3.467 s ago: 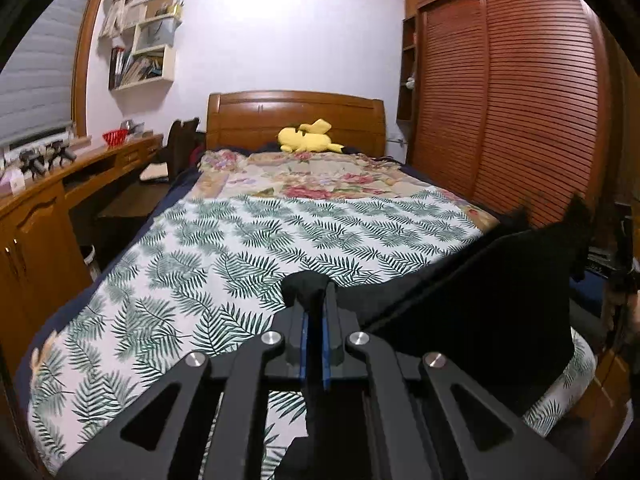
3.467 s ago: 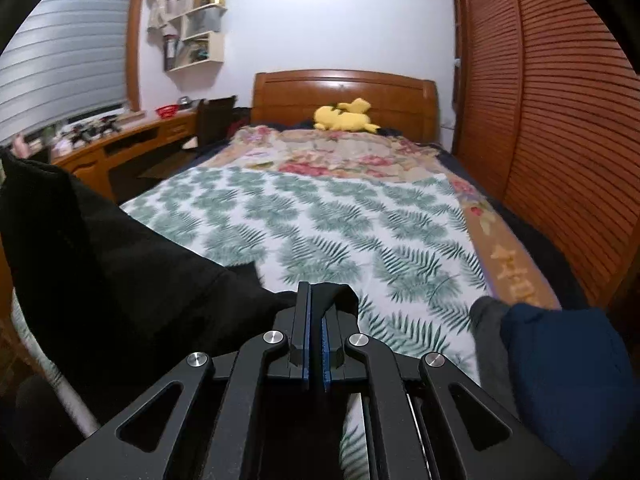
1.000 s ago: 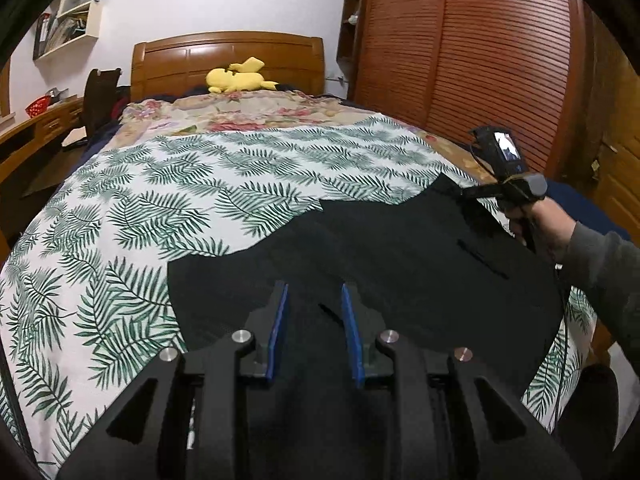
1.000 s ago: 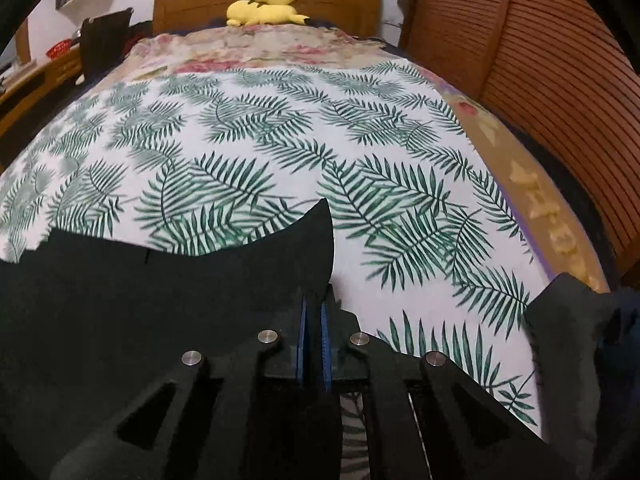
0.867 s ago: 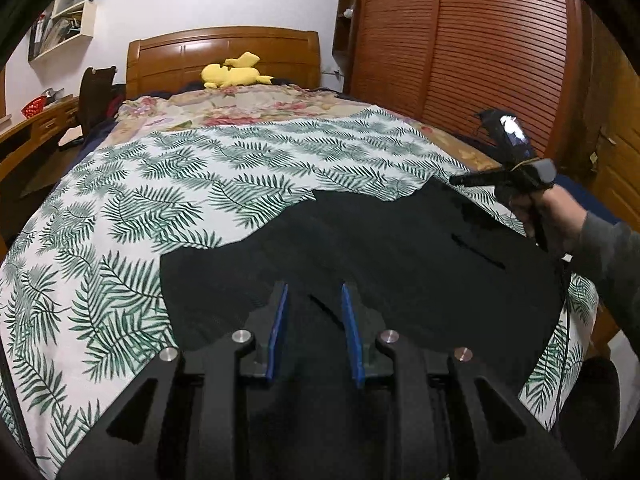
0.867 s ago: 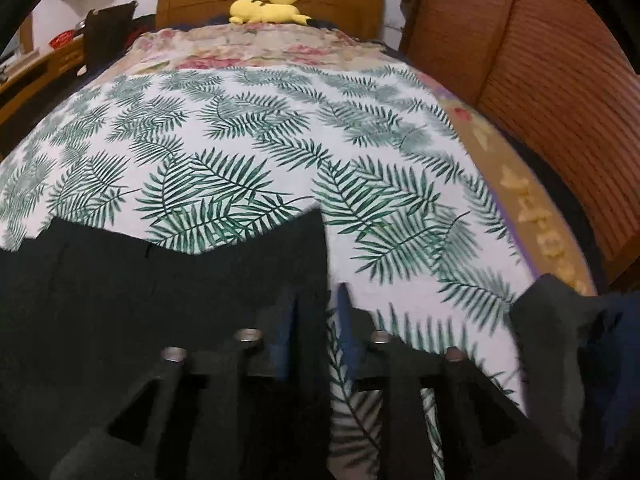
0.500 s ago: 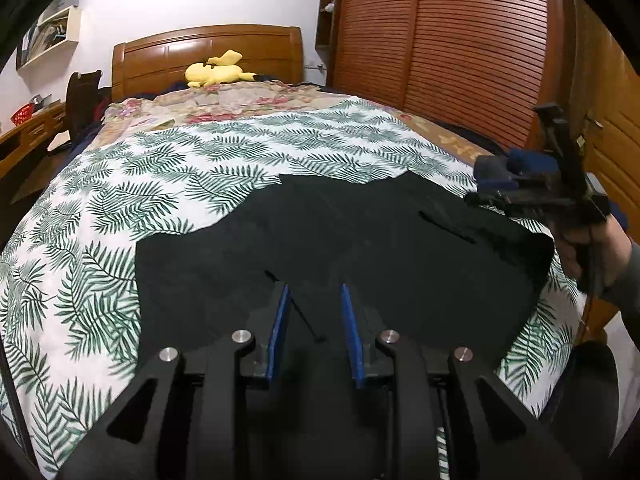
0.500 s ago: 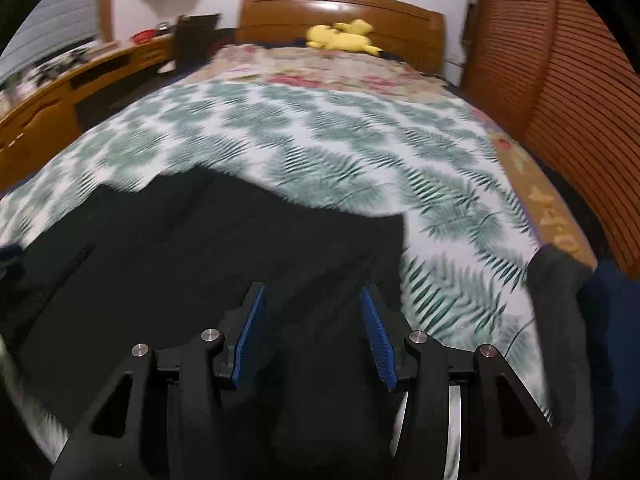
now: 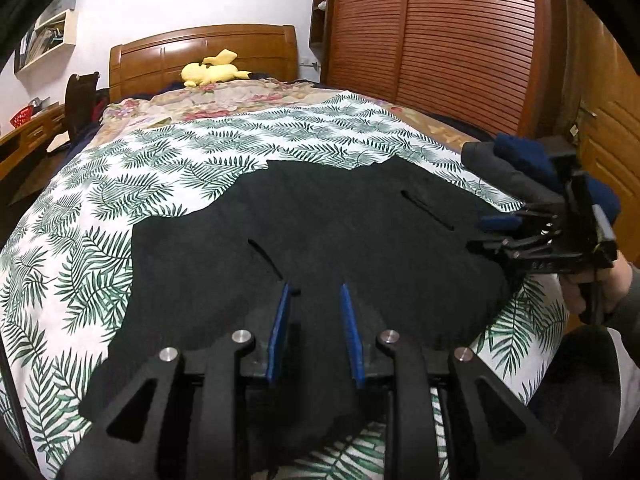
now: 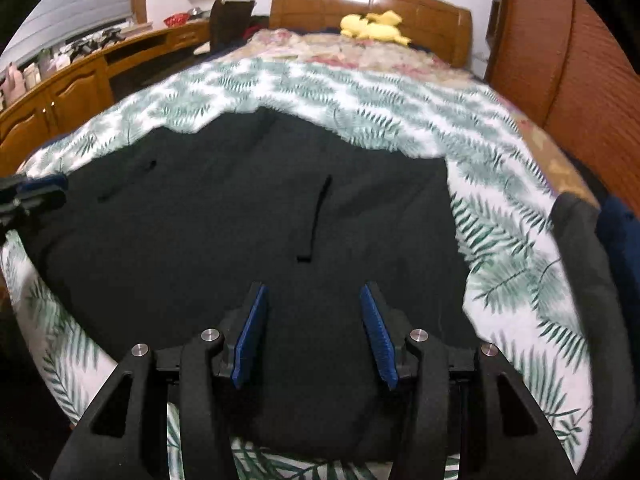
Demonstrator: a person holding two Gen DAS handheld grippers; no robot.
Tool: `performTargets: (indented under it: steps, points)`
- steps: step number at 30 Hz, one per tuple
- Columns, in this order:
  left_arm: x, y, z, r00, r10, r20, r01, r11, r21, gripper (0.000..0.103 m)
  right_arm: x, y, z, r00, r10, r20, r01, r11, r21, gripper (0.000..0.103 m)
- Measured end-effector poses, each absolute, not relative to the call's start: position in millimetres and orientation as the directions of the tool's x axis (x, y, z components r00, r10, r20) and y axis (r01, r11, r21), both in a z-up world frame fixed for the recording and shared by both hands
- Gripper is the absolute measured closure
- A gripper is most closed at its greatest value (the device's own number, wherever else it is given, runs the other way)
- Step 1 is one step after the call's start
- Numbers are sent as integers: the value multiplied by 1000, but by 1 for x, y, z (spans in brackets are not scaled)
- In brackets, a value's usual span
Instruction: Fold large clothes
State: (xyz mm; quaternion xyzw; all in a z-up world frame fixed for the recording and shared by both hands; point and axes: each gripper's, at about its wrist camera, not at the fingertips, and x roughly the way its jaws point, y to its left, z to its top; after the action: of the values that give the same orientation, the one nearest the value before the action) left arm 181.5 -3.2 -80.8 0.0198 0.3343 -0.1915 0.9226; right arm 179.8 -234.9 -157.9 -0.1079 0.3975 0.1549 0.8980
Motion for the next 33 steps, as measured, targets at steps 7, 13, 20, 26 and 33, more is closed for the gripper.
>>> performTargets:
  steps: [7, 13, 20, 26, 33]
  points:
    - [170, -3, -87, 696, -335, -635, 369, 926, -84, 79, 176, -225, -173, 637, 157, -755, -357, 928, -109, 54]
    - [160, -1, -92, 696, -319, -643, 358, 931, -75, 79, 165, -217, -150, 683, 135, -718, -330, 934, -139, 53]
    - [156, 5, -105, 695, -289, -659, 325, 943, -70, 79, 147, -179, -134, 667, 262, -698, -429, 900, -72, 54]
    - [159, 9, -116, 684, -278, -674, 309, 948, -76, 78, 147, -145, -144, 625, 317, -714, -497, 867, -50, 53]
    - [155, 6, -123, 689, -264, -675, 307, 950, -58, 78, 159, -142, -174, 563, 366, -741, -525, 851, 20, 52]
